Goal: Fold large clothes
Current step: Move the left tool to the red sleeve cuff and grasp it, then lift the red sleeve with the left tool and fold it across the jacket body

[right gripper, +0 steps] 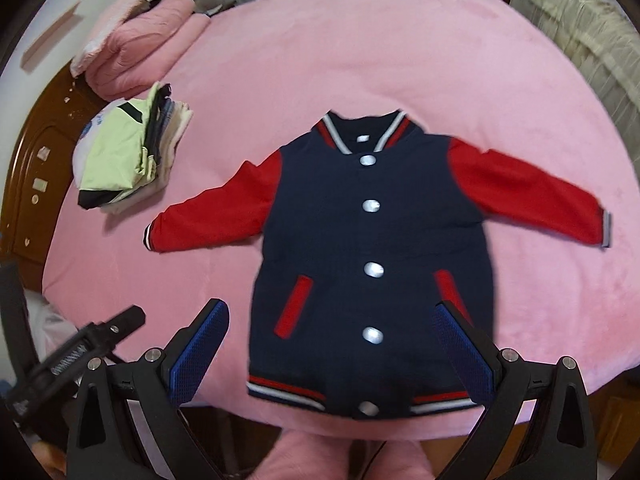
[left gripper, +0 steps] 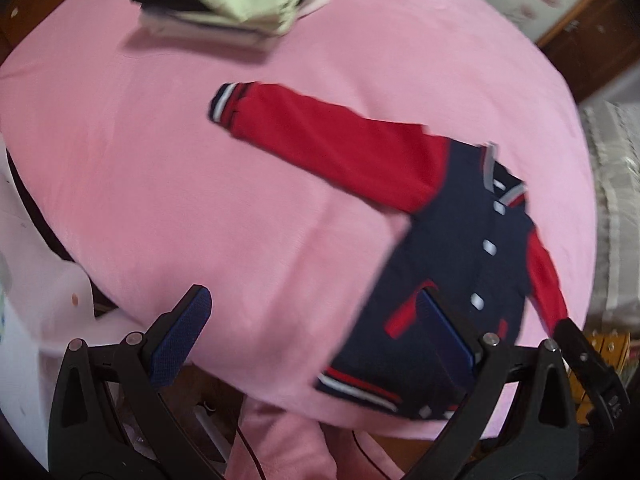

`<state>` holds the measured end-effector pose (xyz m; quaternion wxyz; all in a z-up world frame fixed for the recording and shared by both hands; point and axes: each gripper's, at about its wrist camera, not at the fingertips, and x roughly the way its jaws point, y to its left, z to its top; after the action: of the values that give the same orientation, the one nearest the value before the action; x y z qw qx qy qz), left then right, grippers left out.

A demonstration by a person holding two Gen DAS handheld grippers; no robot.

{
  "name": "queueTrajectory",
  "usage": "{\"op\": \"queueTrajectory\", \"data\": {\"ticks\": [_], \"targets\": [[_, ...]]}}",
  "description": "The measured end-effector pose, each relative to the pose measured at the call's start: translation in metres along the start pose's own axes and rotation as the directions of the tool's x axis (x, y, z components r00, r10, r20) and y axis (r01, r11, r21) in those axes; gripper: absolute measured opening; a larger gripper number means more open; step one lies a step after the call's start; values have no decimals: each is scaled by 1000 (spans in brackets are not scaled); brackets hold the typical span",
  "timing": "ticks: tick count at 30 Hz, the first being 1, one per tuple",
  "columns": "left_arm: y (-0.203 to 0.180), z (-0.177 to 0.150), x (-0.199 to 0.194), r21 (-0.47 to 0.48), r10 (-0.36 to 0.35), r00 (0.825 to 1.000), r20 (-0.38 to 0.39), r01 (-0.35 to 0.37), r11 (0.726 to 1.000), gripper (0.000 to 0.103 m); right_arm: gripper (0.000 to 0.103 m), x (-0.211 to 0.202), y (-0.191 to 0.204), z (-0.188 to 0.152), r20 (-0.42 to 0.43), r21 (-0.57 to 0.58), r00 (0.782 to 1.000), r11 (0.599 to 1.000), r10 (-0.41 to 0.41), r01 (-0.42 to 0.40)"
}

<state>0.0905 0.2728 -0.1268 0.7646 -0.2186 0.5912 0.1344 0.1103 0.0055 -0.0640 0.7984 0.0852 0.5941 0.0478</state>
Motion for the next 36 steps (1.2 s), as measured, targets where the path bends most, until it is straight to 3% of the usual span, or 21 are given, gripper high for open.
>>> {"op": "queueTrajectory", "data": {"ticks": [5, 10, 12, 16, 22, 27, 30, 33, 36], "targets": [[43, 51, 63, -76, 44, 998, -43, -47, 996, 101, 103, 71, 36, 29, -16, 57, 1000, 998, 1, 0], [70, 89, 109, -88, 105, 994, -3, -105, 991, 96, 103, 134, 60, 53, 36, 78, 998, 996, -43, 40], [82, 105, 128, -118, 97, 995, 1, -96, 988, 84, 103, 160, 72, 68, 51, 50, 997, 997, -55, 53], [103, 123, 159, -222, 55, 998, -18, -58, 973, 83, 103, 195, 87, 91, 87, 10, 992, 996, -86, 86], [110, 135, 175, -247, 50, 997, 52, -35, 968, 79, 103, 218, 112, 93, 121, -131, 983, 980, -136, 151], [106, 137, 176, -222, 13, 990, 141, 19, 975, 33, 103, 229, 122, 88, 110, -135, 986, 981, -127, 141], [99, 130, 170, -223, 30, 979, 200, 16, 975, 26, 103, 232, 123, 82, 96, -116, 988, 984, -123, 134], [73, 118, 156, -157, 91, 958, 272, -49, 986, 20, 103, 231, 125, 78, 103, -107, 988, 986, -114, 125], [43, 107, 138, -69, 128, 918, 376, -110, 992, 20, 103, 221, 117, 64, 113, -106, 986, 986, -119, 131]]}}
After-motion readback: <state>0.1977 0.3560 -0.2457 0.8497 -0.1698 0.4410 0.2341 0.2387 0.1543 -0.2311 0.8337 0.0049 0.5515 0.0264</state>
